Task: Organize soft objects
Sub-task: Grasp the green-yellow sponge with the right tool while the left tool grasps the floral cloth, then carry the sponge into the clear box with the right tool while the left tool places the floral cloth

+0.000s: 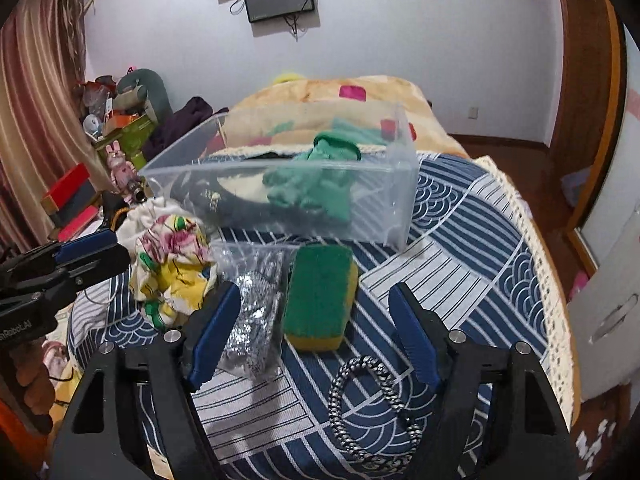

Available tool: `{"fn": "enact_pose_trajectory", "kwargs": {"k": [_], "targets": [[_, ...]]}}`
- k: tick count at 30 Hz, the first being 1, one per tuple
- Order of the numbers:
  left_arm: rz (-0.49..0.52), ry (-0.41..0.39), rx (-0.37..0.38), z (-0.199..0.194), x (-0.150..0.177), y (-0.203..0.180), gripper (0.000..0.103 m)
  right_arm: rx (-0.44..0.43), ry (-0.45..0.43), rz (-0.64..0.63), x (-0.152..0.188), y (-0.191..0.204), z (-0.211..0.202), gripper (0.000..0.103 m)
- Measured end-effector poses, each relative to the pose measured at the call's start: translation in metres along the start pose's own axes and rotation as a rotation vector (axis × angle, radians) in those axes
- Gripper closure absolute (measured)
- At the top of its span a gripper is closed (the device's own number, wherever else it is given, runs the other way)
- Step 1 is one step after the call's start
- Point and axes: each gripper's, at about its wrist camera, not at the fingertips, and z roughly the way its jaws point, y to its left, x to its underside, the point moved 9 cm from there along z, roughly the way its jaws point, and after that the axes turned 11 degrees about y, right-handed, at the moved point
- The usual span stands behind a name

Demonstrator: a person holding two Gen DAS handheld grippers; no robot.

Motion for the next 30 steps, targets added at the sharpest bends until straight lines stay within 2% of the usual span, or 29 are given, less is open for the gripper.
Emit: {"fn": "enact_pose_trajectory", "kwargs": {"k": [2, 4, 6, 8, 10, 12, 25, 30], "targets": [[0.003, 0.012, 0.003, 0.007, 0.003, -0.002, 0.058, -0.006, 0.011, 0.005, 0.003, -0.001, 0.004, 0.032], [0.003, 0.022, 0.0, 0.012, 0.004, -0.003, 0.062, -0.014, 0.021, 0.009, 0.005, 0.0, 0.007, 0.043], [-0.004, 0.031, 0.014, 0.017, 0.005, -0.004, 0.073, -0.022, 0.04, 0.016, 0.008, -0.001, 0.011, 0.05], [-0.013, 0.031, 0.023, 0.019, 0.005, -0.004, 0.079, -0.027, 0.056, 0.022, 0.011, -0.002, 0.015, 0.056], [-0.017, 0.026, 0.03, 0.018, 0.004, -0.004, 0.086, -0.031, 0.066, 0.022, 0.013, -0.002, 0.017, 0.071], [-0.018, 0.017, 0.034, 0.015, 0.003, -0.004, 0.091, -0.029, 0.069, 0.017, 0.015, -0.002, 0.017, 0.072], [-0.042, -0.096, 0.03, -0.028, -0.021, 0.009, 0.093, -0.005, -0.039, 0.003, -0.003, -0.004, -0.021, 0.072], [-0.028, -0.169, -0.017, -0.043, -0.041, 0.015, 0.093, -0.021, -0.095, 0.019, -0.021, -0.001, -0.037, 0.072]]}}
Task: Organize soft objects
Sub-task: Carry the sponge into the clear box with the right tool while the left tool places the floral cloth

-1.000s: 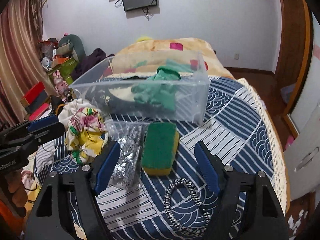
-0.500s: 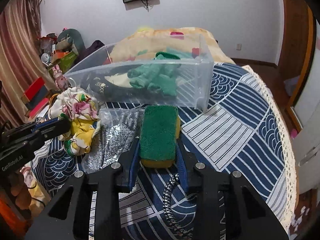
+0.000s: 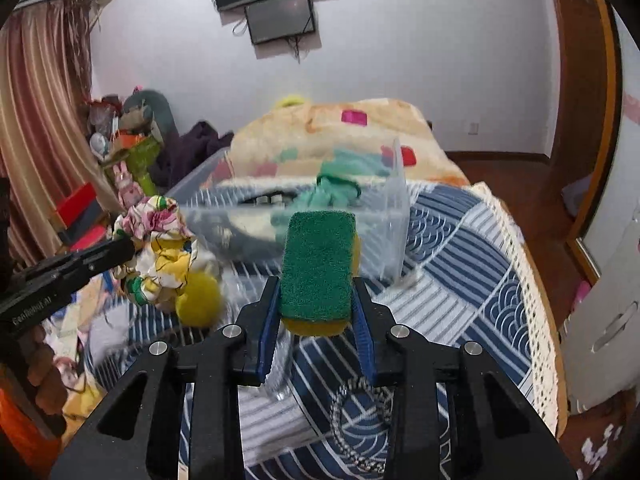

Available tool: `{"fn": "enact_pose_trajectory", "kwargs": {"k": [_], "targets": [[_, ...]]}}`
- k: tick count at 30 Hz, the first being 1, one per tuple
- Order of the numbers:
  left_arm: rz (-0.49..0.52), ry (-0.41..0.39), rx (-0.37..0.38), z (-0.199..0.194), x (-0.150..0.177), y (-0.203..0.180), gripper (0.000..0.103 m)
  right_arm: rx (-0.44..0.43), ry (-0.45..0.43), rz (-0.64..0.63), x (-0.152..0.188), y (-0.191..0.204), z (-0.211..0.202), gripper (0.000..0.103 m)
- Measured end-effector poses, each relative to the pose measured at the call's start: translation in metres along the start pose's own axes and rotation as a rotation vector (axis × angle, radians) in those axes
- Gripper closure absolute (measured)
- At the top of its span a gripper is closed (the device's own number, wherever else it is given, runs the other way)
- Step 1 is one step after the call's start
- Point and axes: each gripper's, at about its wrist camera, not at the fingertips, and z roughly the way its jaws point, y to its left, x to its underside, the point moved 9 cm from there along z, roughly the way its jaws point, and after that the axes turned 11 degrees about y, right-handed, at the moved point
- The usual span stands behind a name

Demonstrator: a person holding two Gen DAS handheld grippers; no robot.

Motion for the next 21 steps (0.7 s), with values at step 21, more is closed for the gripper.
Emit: {"fn": "enact_pose_trajectory", "kwargs": {"k": [21], "targets": [[-0.002, -0.028, -0.088, 0.046, -0.066, 0.028, 0.093, -0.012, -0.078, -0.084, -0.081, 0.028, 0.027, 0.072]]}}
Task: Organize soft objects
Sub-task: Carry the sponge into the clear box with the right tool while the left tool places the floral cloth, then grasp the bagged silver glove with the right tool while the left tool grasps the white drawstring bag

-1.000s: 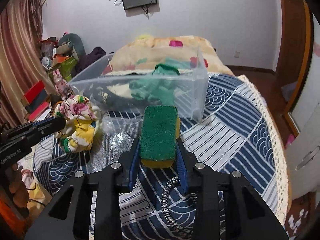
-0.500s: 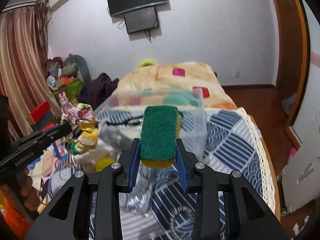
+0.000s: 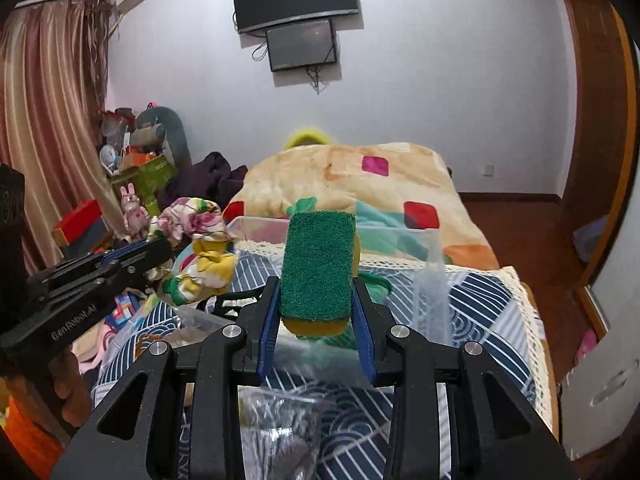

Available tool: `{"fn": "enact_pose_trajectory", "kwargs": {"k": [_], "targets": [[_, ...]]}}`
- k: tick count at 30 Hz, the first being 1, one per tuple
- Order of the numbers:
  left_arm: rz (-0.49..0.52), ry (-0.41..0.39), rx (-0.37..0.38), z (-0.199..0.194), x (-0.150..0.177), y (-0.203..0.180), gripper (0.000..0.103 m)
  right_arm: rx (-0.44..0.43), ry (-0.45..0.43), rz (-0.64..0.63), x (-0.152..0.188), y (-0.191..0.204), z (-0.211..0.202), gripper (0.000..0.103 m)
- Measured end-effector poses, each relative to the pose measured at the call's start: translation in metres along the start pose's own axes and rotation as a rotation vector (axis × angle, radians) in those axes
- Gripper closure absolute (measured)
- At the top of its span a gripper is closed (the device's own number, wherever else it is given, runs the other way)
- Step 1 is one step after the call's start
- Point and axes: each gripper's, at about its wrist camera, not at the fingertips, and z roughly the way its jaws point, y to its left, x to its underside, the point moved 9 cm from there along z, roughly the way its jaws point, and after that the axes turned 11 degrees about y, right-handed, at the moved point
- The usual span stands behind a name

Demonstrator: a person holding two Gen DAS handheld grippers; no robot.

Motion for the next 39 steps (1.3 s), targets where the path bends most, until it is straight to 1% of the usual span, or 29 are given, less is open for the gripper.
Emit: {"fn": "enact_pose_trajectory", "kwargs": {"k": [4, 9, 11, 15, 17, 20, 22, 23, 24, 25, 27, 29, 31, 33, 35, 37, 39], "targets": [[0.026, 0.055, -0.05, 0.022, 0.001, 0.004, 0.093, -0.008, 0.043, -0.008, -0.004, 0.004, 0.021, 0.072], [0.054, 0.12, -0.024, 0.042, 0.003, 0.002, 0.093, -0.019, 0.111, -0.006, -0.003, 0.009, 0.047, 0.072], [0.057, 0.145, -0.021, 0.049, 0.006, 0.002, 0.093, -0.017, 0.16, -0.018, -0.001, 0.012, 0.061, 0.072], [0.055, 0.183, -0.019, 0.06, 0.009, 0.005, 0.093, -0.018, 0.217, -0.036, 0.003, 0.014, 0.074, 0.072], [0.048, 0.199, -0.02, 0.063, 0.012, 0.007, 0.093, -0.015, 0.234, -0.044, 0.005, 0.016, 0.078, 0.072], [0.039, 0.208, -0.001, 0.064, 0.012, 0.007, 0.089, -0.02, 0.238, -0.047, 0.009, 0.016, 0.077, 0.071], [0.037, 0.208, 0.012, 0.063, 0.012, 0.008, 0.08, -0.019, 0.241, -0.05, 0.01, 0.016, 0.076, 0.07], [0.037, 0.208, 0.016, 0.062, 0.012, 0.008, 0.073, -0.022, 0.242, -0.05, 0.012, 0.016, 0.075, 0.068], [0.037, 0.202, 0.013, 0.06, 0.012, 0.009, 0.07, -0.024, 0.244, -0.05, 0.01, 0.014, 0.077, 0.064], [0.039, 0.195, 0.01, 0.058, 0.011, 0.01, 0.069, -0.023, 0.242, -0.051, 0.011, 0.014, 0.075, 0.058], [0.048, 0.184, 0.008, 0.052, 0.01, 0.009, 0.069, -0.018, 0.235, -0.052, 0.01, 0.012, 0.075, 0.052], [0.052, 0.172, 0.007, 0.047, 0.009, 0.009, 0.067, -0.018, 0.226, -0.047, 0.009, 0.01, 0.071, 0.051], [0.059, 0.155, 0.006, 0.037, 0.006, 0.009, 0.06, -0.02, 0.215, -0.041, 0.009, 0.009, 0.068, 0.051], [0.065, 0.126, 0.004, 0.026, 0.003, 0.009, 0.05, -0.014, 0.191, -0.033, 0.006, 0.007, 0.058, 0.051], [0.074, 0.093, -0.005, 0.013, 0.0, 0.009, 0.048, -0.008, 0.163, -0.033, 0.002, 0.006, 0.048, 0.051], [0.085, 0.062, -0.006, 0.0, -0.003, 0.007, 0.047, -0.012, 0.139, -0.036, -0.001, 0.006, 0.037, 0.045], [0.088, 0.042, -0.005, -0.01, -0.004, 0.006, 0.043, -0.023, 0.117, -0.036, -0.005, 0.008, 0.029, 0.04]]}}
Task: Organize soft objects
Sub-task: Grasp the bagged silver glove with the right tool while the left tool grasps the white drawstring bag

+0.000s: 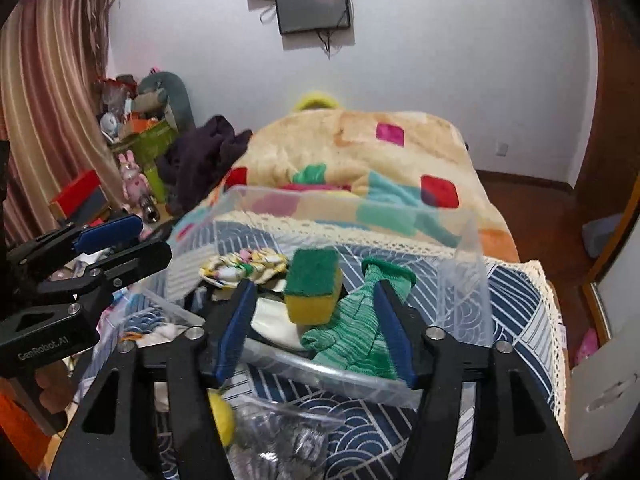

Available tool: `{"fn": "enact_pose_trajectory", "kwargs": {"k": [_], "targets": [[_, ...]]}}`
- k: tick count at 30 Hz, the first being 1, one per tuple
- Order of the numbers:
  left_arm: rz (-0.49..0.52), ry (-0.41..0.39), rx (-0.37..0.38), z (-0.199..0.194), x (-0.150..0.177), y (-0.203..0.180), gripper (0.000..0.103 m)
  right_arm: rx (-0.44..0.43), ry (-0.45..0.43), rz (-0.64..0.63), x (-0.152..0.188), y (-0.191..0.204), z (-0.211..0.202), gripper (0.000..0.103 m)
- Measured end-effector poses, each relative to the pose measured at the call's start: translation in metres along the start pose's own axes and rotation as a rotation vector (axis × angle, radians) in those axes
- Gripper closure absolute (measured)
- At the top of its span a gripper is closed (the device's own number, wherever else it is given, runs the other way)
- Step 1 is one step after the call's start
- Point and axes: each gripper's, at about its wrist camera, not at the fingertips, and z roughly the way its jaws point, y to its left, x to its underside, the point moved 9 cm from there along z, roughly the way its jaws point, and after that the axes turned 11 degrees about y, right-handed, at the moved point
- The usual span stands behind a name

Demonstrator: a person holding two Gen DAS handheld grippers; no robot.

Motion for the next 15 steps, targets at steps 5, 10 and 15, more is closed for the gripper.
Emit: {"fn": "enact_pose_trajectory", "kwargs": {"k": [5, 10, 15], "targets": [[-0.008, -0.025, 0.011, -0.017, 0.009, -0.003, 0.034, 0.009, -0.071, -0.007, -0.003, 0.007, -0.026, 0.038], [-0.024, 0.0, 0.001, -0.019, 0.031, -0.002, 0.031, 0.051, -0.08, -0.016, 0.012, 0.007, -0.031, 0.036], [-0.039, 0.053, -0.011, -0.011, 0.06, -0.001, 0.029, 0.05, -0.024, -0.012, 0.039, 0.008, -0.018, 0.037]]}}
